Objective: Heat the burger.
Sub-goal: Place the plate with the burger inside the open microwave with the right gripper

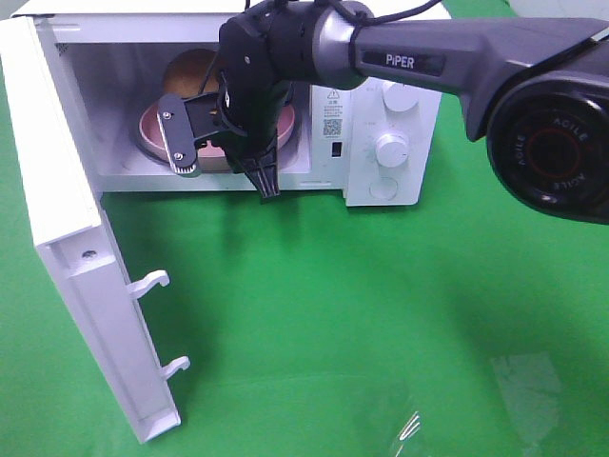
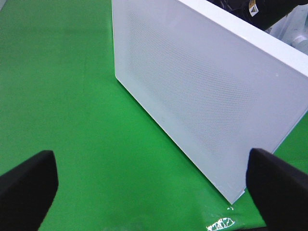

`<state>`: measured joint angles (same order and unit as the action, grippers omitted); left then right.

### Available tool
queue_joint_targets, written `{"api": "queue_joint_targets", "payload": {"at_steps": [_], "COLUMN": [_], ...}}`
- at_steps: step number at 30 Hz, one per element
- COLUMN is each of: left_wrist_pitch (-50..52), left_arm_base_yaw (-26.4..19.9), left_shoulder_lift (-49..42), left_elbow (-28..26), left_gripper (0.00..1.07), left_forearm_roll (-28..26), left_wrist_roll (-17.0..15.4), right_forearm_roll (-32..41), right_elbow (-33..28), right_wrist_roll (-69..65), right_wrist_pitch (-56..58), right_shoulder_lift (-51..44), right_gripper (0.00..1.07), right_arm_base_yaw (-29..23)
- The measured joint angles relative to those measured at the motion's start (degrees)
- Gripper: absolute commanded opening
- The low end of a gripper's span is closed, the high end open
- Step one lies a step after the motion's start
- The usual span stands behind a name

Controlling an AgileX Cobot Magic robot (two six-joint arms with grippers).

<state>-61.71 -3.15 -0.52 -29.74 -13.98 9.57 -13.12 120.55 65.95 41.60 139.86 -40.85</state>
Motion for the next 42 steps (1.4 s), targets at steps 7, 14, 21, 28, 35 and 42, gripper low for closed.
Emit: {"api": "queue_joint_targets", "payload": {"at_steps": [7,14,21,28,35,42], "left_wrist_pitch": [0.0,0.0,0.0,0.0,0.0,0.0], "left_arm_base_yaw": [0.0,0.0,0.0,0.0,0.0,0.0], "left_shoulder_lift": [0.0,0.0,0.0,0.0,0.0,0.0], "left_elbow": [0.0,0.0,0.0,0.0,0.0,0.0], "left_gripper": [0.99,0.99,0.99,0.99,0.99,0.99], "left_forearm_roll": [0.0,0.1,0.1,0.1,0.1,0.1], "left_wrist_roll": [0.0,0.0,0.0,0.0,0.0,0.0], "right_forearm_roll": [0.4,1.0,2.3,3.4,3.6,2.9], "right_elbow": [0.2,0.2,0.2,0.2,-5.4,-12.4], "right_wrist_roll": [0.0,0.0,-0.1,-0.1,-0.1,-0.1], "right_wrist_pitch": [-1.4,-1.1,0.8,1.9,-1.2,-6.1], "right_shoulder_lift": [0.0,0.0,0.0,0.0,-3.6,-7.7], "right_gripper": [0.26,0.4,0.4,0.47,0.63,0.67], "right_arm_base_yaw": [0.0,0.0,0.0,0.0,0.0,0.0]}}
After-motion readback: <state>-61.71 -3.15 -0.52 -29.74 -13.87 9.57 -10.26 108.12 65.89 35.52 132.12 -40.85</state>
